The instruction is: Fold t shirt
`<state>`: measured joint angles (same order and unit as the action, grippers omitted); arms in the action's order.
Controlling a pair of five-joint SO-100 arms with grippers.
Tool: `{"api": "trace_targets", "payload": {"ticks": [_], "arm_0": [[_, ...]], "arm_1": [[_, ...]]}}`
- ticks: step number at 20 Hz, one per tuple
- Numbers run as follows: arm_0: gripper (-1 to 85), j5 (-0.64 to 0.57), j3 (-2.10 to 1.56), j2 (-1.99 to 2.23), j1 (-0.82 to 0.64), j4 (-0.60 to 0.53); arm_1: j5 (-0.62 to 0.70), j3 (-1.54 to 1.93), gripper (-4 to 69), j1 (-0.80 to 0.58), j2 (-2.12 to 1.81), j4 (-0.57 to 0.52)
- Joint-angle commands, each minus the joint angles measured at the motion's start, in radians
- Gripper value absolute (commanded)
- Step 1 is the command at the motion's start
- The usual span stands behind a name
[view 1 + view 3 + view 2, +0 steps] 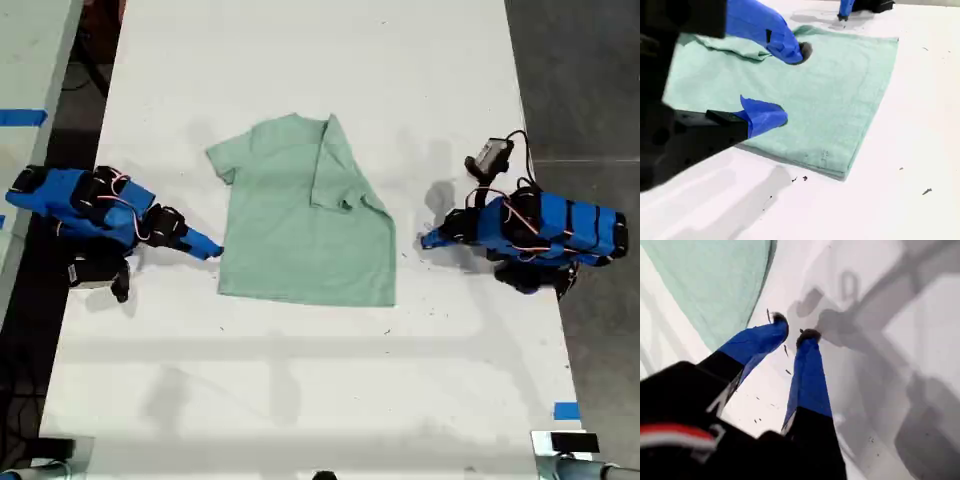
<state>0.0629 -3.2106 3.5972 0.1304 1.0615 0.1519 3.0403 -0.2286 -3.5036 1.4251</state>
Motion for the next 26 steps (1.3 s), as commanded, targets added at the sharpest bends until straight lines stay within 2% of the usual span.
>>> {"api": "trace_targets", "payload": {"ticks": [1,9,21,23,25,26], "arm_0": [[-0.1,-0.193,-0.003,0.005,-0.433,-0.175],[-0.2,-0.193,-0.008,0.003,-0.454,-0.170],[-0.2,-0.193,-0.011,0.003,-0.428,-0.169],[-0.3,-0.155,0.000,0.003,-0.419,-0.160],[-0.4,-0.158,0.115,-0.126,-0.472,-0.138],[-0.4,-0.209,0.281,-0.344,-0.528,-0.101]], "arm_1": [[0.009,0.060,-0.2,-0.084,-0.009,-0.086],[-0.028,0.043,-0.2,-0.109,-0.009,-0.044],[-0.017,0.049,-0.2,-0.110,-0.009,-0.052],[-0.017,0.049,-0.2,-0.110,-0.009,-0.054],[-0.018,0.049,-0.2,-0.110,-0.009,-0.055],[-0.018,0.049,-0.2,-0.110,-0.009,-0.055]]}}
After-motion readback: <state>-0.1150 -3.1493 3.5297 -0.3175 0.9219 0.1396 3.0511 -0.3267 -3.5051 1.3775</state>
